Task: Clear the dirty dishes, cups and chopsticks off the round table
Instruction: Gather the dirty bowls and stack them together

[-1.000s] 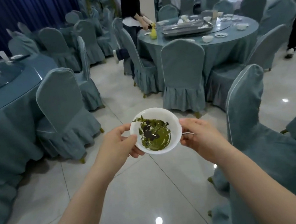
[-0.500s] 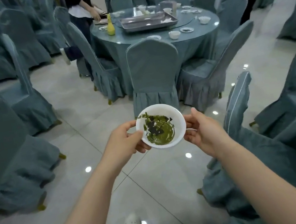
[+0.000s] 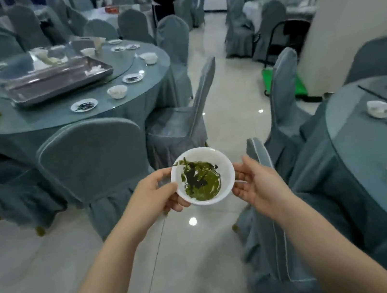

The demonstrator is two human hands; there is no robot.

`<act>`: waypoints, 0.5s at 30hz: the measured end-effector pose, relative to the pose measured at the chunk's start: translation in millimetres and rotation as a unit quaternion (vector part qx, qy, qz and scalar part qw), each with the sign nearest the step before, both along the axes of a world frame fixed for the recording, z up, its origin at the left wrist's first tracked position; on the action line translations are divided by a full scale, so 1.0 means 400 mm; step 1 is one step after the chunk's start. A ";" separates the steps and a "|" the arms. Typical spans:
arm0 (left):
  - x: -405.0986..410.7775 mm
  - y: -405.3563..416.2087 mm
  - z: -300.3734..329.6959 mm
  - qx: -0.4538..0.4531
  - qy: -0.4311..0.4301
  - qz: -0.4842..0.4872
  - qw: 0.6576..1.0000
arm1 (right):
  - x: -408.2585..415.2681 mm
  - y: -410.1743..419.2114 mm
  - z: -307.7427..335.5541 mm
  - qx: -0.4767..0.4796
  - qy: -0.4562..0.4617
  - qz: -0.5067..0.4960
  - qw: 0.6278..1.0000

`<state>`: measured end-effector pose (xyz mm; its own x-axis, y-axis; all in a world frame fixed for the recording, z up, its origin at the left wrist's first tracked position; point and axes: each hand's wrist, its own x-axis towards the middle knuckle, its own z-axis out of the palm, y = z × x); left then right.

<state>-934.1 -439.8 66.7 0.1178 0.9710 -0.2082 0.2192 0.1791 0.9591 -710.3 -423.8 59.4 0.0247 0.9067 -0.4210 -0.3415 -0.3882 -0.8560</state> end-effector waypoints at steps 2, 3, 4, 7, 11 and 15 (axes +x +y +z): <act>0.027 0.137 0.003 0.018 -0.005 -0.019 1.000 | 0.030 0.105 -0.001 0.011 0.011 -0.025 1.000; 0.048 0.215 0.002 0.025 -0.008 -0.027 0.999 | 0.049 0.165 -0.001 0.014 0.010 -0.035 0.999; 0.064 0.279 0.001 0.028 -0.009 -0.033 0.999 | 0.064 0.214 0.002 0.015 0.008 -0.041 0.999; 0.118 0.458 0.003 0.027 -0.006 -0.045 0.999 | 0.115 0.359 0.004 0.031 -0.007 -0.044 0.999; 0.191 0.706 0.013 0.025 -0.028 -0.059 0.998 | 0.185 0.570 0.017 0.031 -0.031 -0.057 0.997; 0.263 0.924 0.017 0.021 -0.024 -0.104 0.994 | 0.239 0.753 0.009 0.009 -0.068 -0.068 0.995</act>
<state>-828.8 -70.2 73.5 0.3251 0.9324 -0.1576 0.2011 0.0947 0.9750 -614.6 -122.5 63.1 0.2025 0.8984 -0.3898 -0.2710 -0.3310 -0.9039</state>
